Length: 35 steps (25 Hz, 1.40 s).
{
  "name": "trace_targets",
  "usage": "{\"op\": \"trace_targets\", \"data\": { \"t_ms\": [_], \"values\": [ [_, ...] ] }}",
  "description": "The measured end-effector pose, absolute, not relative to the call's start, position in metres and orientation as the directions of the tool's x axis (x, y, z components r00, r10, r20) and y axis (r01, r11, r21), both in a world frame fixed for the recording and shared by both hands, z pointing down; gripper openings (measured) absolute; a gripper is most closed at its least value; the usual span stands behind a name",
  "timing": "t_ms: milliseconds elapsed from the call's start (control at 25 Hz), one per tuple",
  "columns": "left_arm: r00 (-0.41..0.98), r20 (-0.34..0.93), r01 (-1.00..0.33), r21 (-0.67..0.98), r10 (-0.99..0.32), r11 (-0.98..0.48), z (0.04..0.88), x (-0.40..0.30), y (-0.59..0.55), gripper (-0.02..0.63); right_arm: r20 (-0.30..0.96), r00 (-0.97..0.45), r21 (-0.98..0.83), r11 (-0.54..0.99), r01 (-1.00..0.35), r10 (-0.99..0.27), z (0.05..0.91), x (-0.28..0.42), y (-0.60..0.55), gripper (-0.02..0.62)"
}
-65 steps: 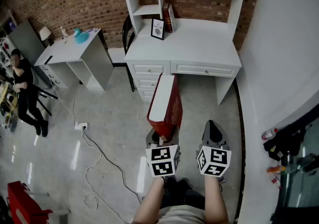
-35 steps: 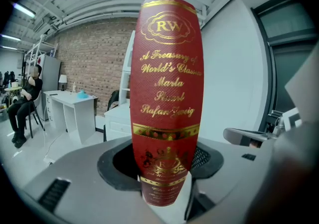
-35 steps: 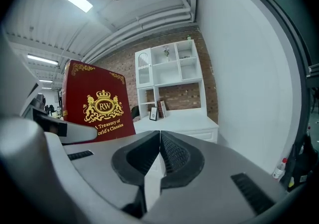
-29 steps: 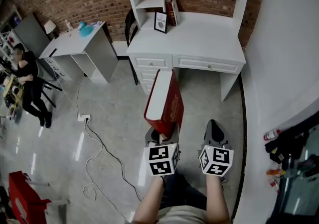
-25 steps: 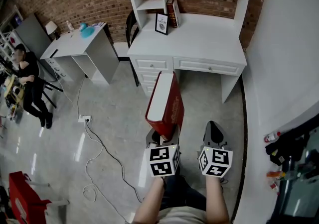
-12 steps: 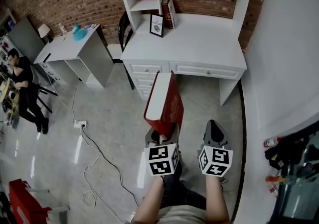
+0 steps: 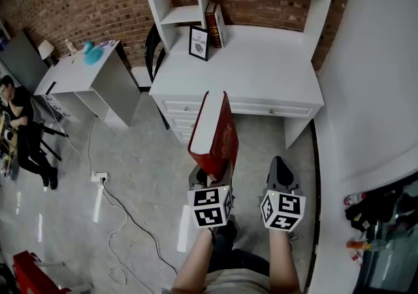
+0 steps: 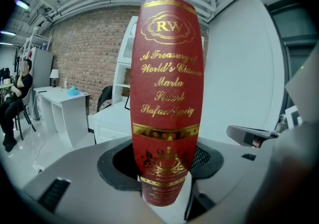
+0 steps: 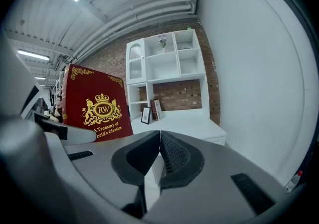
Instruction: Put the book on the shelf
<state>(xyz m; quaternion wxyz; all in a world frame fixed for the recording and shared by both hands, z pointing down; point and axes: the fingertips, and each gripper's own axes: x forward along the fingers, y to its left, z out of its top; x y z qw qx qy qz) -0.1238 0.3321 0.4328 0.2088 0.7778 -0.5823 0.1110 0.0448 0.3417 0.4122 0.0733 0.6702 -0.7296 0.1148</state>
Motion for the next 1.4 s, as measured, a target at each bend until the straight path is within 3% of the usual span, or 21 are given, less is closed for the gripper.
{"op": "trace_targets", "data": {
  "t_ms": [680,1400],
  "values": [
    [0.315,0.435,-0.947,0.207,-0.844,-0.246,0.445,-0.152,0.234,0.244,0.281,-0.080,-0.056,0.067,-0.996,-0.956,0.422,0.015,0.244,0.017],
    [0.272,0.446,-0.960,0.190,-0.853,-0.207,0.451,-0.111,0.122,0.244,0.283,-0.132,-0.062,0.119,-0.991,-0.950,0.427,0.051,0.121,0.017]
  ]
}}
